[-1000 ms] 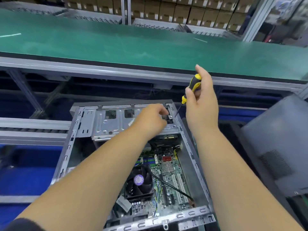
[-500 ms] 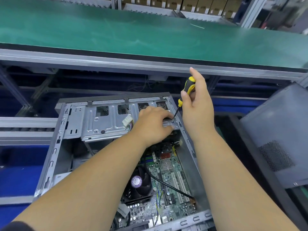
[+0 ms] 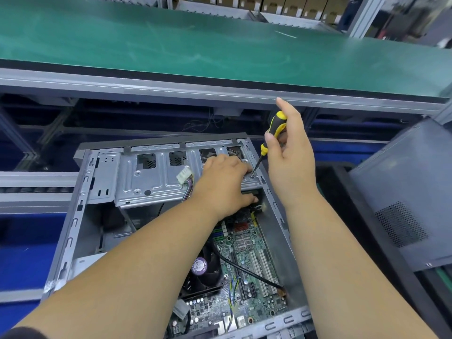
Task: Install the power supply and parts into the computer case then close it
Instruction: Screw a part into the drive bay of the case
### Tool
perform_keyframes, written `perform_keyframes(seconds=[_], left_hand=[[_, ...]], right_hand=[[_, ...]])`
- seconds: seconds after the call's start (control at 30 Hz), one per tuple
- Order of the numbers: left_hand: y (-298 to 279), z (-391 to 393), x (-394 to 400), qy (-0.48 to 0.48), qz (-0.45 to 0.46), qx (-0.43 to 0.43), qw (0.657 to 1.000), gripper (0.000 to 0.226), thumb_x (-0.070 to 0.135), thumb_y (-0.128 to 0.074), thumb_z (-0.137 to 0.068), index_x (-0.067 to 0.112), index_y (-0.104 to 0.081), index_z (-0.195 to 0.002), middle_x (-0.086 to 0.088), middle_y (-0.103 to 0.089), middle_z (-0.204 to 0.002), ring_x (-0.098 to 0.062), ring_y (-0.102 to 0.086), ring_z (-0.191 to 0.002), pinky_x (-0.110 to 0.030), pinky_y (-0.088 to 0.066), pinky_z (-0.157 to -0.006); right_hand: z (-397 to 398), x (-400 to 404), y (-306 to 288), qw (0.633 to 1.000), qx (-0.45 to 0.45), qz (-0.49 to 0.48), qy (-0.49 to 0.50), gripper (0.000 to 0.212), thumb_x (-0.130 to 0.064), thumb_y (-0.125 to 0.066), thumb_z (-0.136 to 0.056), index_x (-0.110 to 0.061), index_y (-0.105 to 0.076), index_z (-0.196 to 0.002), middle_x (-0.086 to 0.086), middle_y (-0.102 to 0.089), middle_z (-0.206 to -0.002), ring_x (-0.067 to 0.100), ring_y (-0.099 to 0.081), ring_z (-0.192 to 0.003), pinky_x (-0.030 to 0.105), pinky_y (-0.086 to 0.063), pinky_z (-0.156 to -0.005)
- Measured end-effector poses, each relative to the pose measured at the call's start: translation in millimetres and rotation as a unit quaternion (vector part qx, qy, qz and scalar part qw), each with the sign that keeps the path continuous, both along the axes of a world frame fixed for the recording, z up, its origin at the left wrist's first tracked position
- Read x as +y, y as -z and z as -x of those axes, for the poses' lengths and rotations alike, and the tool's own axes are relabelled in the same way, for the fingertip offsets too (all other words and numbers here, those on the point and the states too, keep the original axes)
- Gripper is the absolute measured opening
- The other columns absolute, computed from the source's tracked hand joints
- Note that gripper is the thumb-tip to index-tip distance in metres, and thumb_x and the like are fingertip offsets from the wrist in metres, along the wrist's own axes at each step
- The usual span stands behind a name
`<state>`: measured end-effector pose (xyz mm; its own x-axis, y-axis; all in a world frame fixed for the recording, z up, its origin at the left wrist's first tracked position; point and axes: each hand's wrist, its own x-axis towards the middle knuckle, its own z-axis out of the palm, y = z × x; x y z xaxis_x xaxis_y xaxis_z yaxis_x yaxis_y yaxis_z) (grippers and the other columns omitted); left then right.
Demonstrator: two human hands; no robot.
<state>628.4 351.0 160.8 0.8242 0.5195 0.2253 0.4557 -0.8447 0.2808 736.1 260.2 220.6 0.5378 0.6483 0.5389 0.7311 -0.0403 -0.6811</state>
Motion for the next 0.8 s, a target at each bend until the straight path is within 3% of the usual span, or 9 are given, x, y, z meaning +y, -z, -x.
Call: perform_keyframes(seconds=[0.17,0.33,0.5,0.6,0.7,0.8], left_hand=[[0.1,0.8,0.0,0.005,0.006,0.0,1.0,0.076,0.07,-0.066,-0.069,0.031,-0.052,-0.132,0.008,-0.055,-0.12,-0.019,-0.041,-0.12,-0.039,-0.025,-0.109],[0.0,1.0,0.1,0.006,0.015,-0.003,1.0,0.076,0.069,-0.067,-0.068,0.03,-0.052,-0.131,0.007,-0.054,-0.121,-0.019,-0.04,-0.119,-0.039,-0.025,-0.109],[0.7,1.5,1.1,0.008,0.031,-0.003,0.999,0.076,0.064,-0.072,-0.067,0.028,-0.051,-0.131,0.006,-0.053,-0.12,-0.021,-0.039,-0.12,-0.037,-0.025,-0.107],[0.7,1.4,0.9,0.009,0.037,-0.004,0.999,0.076,0.062,-0.073,-0.067,0.028,-0.051,-0.131,0.006,-0.052,-0.12,-0.021,-0.038,-0.12,-0.036,-0.025,-0.107],[1.5,2.2,0.9,0.011,0.036,-0.004,0.999,0.078,0.063,-0.074,-0.066,0.026,-0.051,-0.131,0.005,-0.051,-0.12,-0.021,-0.037,-0.121,-0.036,-0.025,-0.108],[2.7,4.2,1.8,0.011,0.011,0.011,1.0,0.085,0.066,-0.074,-0.063,0.023,-0.05,-0.132,0.004,-0.046,-0.123,-0.022,-0.034,-0.122,-0.036,-0.023,-0.109]], right_hand=[[-0.3,0.7,0.8,1.0,-0.007,0.002,-0.008,0.055,-0.014,-0.05,-0.099,-0.037,-0.034,-0.146,-0.004,-0.057,-0.128,0.015,-0.057,-0.112,0.042,-0.05,-0.097],[-3.6,2.7,0.3,0.999,-0.048,0.006,-0.023,0.044,-0.015,-0.056,-0.095,-0.027,-0.042,-0.135,-0.007,-0.058,-0.116,0.011,-0.057,-0.099,0.036,-0.052,-0.086],[-3.8,9.0,0.8,0.993,0.083,-0.034,-0.076,0.036,-0.006,-0.063,-0.089,-0.023,-0.045,-0.115,-0.009,-0.067,-0.097,0.005,-0.063,-0.091,0.016,-0.049,-0.078],[-5.0,10.1,1.7,0.988,0.133,-0.043,-0.07,0.039,-0.012,-0.07,-0.086,-0.028,-0.049,-0.115,-0.006,-0.061,-0.091,0.007,-0.061,-0.084,0.019,-0.052,-0.079],[-5.6,7.2,4.1,0.989,0.127,-0.034,-0.07,0.032,-0.028,-0.061,-0.092,-0.036,-0.05,-0.121,-0.007,-0.057,-0.093,0.007,-0.058,-0.086,0.023,-0.05,-0.077],[-5.5,7.0,6.3,0.984,0.146,-0.031,-0.094,0.021,-0.034,-0.045,-0.098,-0.03,-0.052,-0.118,-0.009,-0.056,-0.092,0.004,-0.056,-0.084,0.025,-0.044,-0.073]])
